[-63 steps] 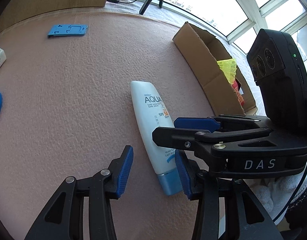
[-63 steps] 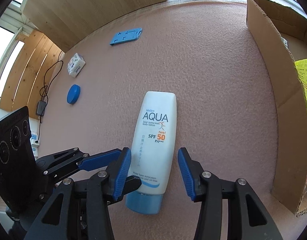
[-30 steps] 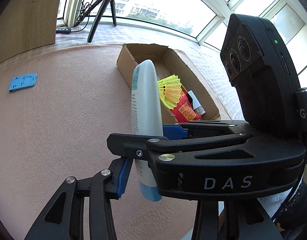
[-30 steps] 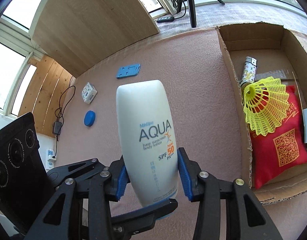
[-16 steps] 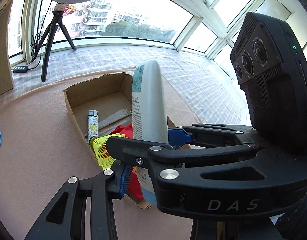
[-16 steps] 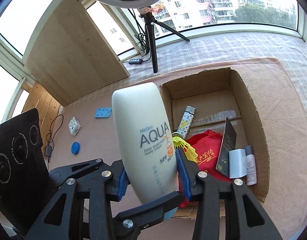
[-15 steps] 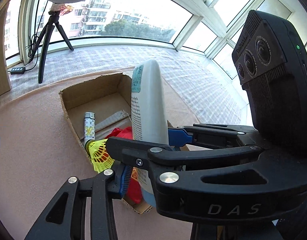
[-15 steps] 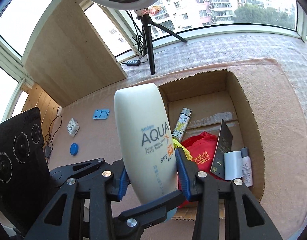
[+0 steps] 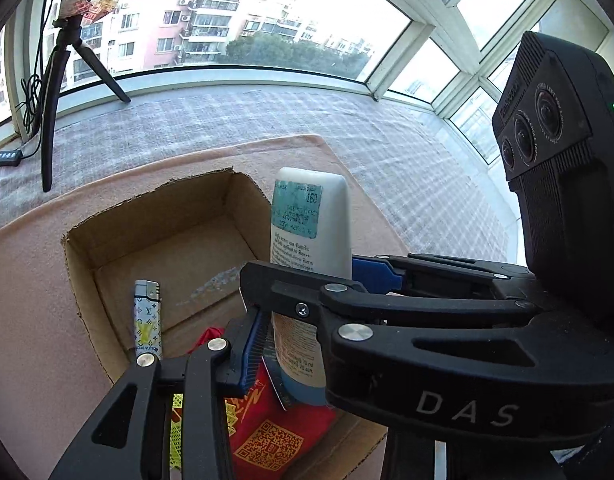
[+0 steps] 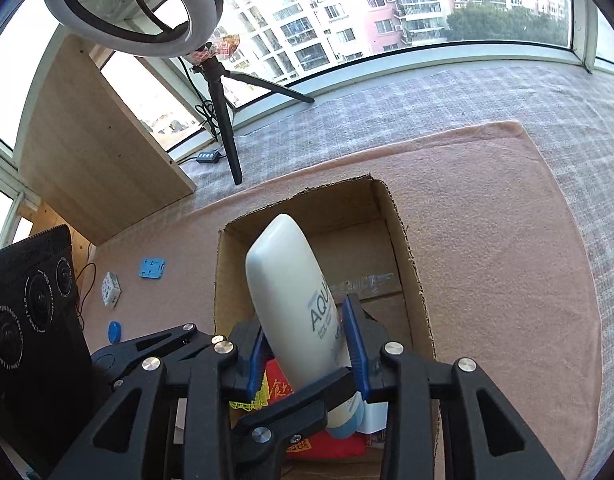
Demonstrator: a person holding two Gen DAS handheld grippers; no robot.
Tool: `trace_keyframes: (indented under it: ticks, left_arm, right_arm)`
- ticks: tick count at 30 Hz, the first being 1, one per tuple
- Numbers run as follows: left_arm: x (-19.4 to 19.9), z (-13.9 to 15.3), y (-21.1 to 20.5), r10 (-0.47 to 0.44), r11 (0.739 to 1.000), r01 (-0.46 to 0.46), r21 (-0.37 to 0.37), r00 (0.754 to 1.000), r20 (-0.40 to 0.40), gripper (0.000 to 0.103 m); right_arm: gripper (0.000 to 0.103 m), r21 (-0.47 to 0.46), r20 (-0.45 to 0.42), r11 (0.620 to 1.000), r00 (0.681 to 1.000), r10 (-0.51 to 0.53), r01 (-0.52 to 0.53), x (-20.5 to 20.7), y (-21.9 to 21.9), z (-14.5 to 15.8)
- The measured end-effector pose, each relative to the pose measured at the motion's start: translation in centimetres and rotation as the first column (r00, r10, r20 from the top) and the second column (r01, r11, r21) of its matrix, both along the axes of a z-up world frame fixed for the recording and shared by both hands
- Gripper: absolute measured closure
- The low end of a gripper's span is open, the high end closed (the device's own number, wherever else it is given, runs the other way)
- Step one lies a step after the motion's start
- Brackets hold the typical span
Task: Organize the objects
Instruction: 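Lower the sunscreen tube into the box and open the right tool, then move the left tool to the blue round case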
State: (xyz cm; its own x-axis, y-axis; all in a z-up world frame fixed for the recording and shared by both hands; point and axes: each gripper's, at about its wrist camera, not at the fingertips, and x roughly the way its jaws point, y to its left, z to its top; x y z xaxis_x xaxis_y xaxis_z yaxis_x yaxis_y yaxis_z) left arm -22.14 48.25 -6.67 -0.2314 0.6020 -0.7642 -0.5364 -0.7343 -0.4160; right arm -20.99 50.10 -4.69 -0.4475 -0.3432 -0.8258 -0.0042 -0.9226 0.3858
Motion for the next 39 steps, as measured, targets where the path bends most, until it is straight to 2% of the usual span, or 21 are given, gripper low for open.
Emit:
trace_keyframes:
  ticks: [1,3,4,10,17,20,31,39]
  left_arm:
    - [-0.6,-0.1,-0.1,0.011,1.0,-0.011,-0.005,1.0,-0.005,0.059]
    - [-1.2,-0.2,-0.3,0.015,1.0,-0.015,-0.006,1.0,-0.001,0.052]
    - [-1.2,-0.1,-0.6,0.017,1.0,-0.017,-0.005,1.0,-0.004,0.05]
    - [-1.4,0.0,-1.9,0.02,1.0,-0.021,-0.015,1.0,-0.02,0.049]
    - [0.9,0.8,-4.8,0.03,0.999,-0.031,-0.023,0.999,-0.039,0.049]
    - [1.6,0.8,-6.9,0.047,0.998,-0.049,-0.038,0.998,-0.046,0.049]
    - [3.4,0.5,-19.4,0.201,0.975,-0.204,-0.082,0.978,-0.05,0.049]
    - [4.2,-0.9,-31.4,0.357,0.928,-0.357,-0.107,0.934,-0.022,0.049]
  right_arm:
    - [0.066,0.006,-0.008,1.0,1.0,-0.011,0.011,-0.2,0.1,0.1]
    - [0.054,0.003,-0.018,1.0,1.0,-0.025,0.025,-0.5,0.5,0.3]
    - [0.053,0.007,-0.023,1.0,0.999,-0.028,0.029,-0.5,0.5,0.4]
    - [0.052,0.017,-0.023,0.998,0.998,-0.056,0.057,-0.3,0.8,0.5]
    - [0.052,0.002,-0.024,0.996,0.996,-0.088,0.088,1.0,0.7,0.9]
    - [0.052,0.028,-0.04,0.997,0.996,-0.076,0.077,1.8,-0.3,1.5]
    - [0.052,0.013,-0.112,1.0,0.994,-0.002,0.003,5.5,-7.5,2.6]
    - [0.052,-0.013,-0.128,0.997,0.989,0.075,-0.078,7.2,-14.0,2.2]
